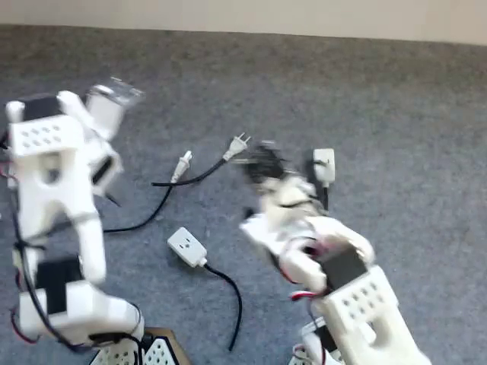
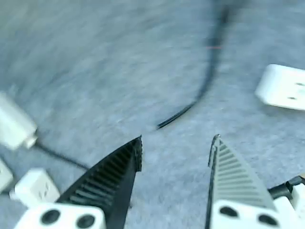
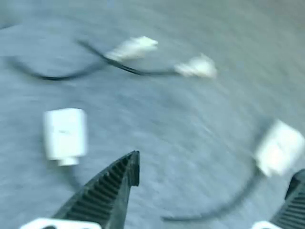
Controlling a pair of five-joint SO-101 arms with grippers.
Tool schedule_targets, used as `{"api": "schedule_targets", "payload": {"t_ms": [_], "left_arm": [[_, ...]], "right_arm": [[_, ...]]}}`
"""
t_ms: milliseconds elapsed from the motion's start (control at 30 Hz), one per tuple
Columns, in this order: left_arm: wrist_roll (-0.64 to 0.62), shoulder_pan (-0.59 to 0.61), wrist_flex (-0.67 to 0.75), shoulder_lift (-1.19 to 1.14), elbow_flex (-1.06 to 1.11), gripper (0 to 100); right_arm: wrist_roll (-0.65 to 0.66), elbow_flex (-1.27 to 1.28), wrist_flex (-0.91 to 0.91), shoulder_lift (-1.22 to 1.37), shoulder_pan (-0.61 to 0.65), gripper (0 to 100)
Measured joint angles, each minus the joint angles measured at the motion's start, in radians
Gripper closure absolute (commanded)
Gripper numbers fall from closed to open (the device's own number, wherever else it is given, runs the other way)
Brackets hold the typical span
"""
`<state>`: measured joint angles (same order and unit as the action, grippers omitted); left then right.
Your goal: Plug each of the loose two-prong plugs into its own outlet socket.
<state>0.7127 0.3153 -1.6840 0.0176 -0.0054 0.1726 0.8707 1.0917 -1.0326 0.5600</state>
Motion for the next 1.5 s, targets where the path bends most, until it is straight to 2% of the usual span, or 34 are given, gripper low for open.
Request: {"api": "schedule_targets", "payload": {"t_ms": [100,267,400,600,767,1000,1333,1500], "left_arm": [[0.008,-0.11,0.126,0.195,0.253,77],[0.008,-0.25,0.397,0.503,0.7,77],[0.009,-0.333,0.539,0.687,0.962,77],[0.038,-0.522,0.592,0.786,1.132,77],[0.041,-0.551,0.704,0.718,1.152,77],[0.072,-0.551,0.821,0.443,1.059,77],[0.118,-0.552,0.807,0.031,0.706,77],[0.149,-0.44,0.713,-0.083,0.508,77]], "right_arm": [[-0.002,0.213,-0.049,-0.155,-0.146,56.3],[-0.002,0.503,-0.132,-0.292,-0.298,56.3],[-0.002,0.554,-0.147,-0.31,-0.31,56.3],[-0.002,0.555,-0.147,-0.311,-0.308,56.3],[-0.002,0.555,-0.147,-0.311,-0.308,56.3],[-0.002,0.555,-0.147,-0.311,-0.308,56.3],[-0.002,0.555,-0.147,-0.313,-0.308,56.3],[-0.002,0.583,-0.169,-0.315,-0.31,56.3]]}}
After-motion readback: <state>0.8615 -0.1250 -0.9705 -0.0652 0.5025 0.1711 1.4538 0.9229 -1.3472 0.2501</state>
